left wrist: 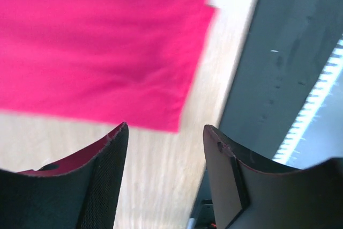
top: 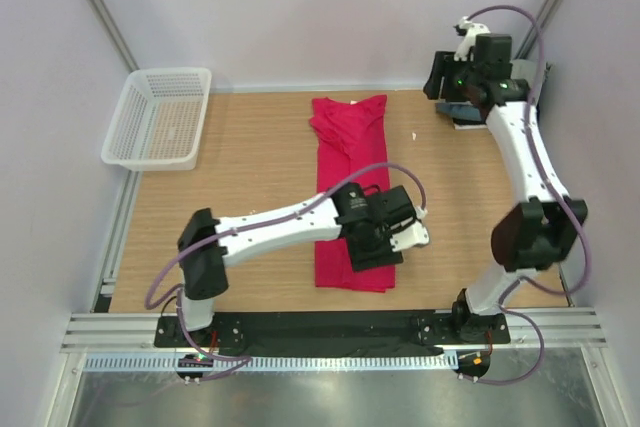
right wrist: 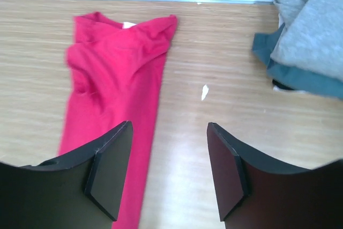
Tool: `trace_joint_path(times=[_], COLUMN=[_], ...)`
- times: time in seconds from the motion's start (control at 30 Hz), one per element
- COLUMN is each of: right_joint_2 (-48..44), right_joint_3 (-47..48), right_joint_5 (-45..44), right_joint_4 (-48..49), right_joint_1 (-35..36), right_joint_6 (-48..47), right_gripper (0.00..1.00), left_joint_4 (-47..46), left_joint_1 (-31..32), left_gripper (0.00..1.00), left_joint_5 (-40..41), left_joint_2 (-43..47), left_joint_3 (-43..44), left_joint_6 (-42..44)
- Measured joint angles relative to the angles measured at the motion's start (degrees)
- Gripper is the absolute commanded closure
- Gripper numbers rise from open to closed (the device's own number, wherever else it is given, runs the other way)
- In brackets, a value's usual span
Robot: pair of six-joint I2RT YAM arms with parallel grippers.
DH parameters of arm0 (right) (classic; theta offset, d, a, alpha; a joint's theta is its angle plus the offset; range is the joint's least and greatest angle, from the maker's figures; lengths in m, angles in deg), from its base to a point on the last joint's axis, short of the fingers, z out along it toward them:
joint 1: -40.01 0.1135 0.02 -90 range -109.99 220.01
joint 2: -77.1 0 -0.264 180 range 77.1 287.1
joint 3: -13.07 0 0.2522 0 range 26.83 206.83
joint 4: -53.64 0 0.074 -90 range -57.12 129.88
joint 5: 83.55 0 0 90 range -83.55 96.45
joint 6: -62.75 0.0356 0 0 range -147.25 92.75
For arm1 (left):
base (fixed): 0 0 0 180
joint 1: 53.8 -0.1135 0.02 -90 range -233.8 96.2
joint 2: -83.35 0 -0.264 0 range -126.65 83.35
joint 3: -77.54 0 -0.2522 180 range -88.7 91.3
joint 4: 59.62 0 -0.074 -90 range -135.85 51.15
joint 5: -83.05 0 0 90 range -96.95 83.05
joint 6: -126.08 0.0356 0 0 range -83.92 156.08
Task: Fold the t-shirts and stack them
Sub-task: Fold the tshirt
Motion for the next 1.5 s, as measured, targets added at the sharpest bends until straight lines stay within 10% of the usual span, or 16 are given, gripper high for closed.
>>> trace_joint_path(times=[0.3,0.53,0.73,1.5], right_joint_2=[-22.6,-24.7,-33.6,-17.9], right_joint_3=[-30.2,-53.7,-65.3,-70.5], right_joint_5=[18.9,28.8,31.3,27.6], right_joint_4=[-9.1,-18.2,-20.2,-7.5], right_joint_1=[-1.8,-3.7,-3.4,8.5], right_joint_6=[13.2,20.9,22.1,31.4], right_gripper=[0.4,0.4,0.4,0.41], left_joint_4=[-3.1,-5.6,-7.2,-33.2], left_joint_1=[-7.6,-23.7,-24.4,-31.4], left_gripper=[0.34,0.37,0.38,0.49], left_joint_5=[8.9,0.8,-6.7,-21.7], left_joint_2=[10.7,12.1,13.8,14.4], left_joint_3=[-2.9,-8.3,-18.6,-52.0], left_joint_6=[-7.3,-24.6,-36.9,-66.4])
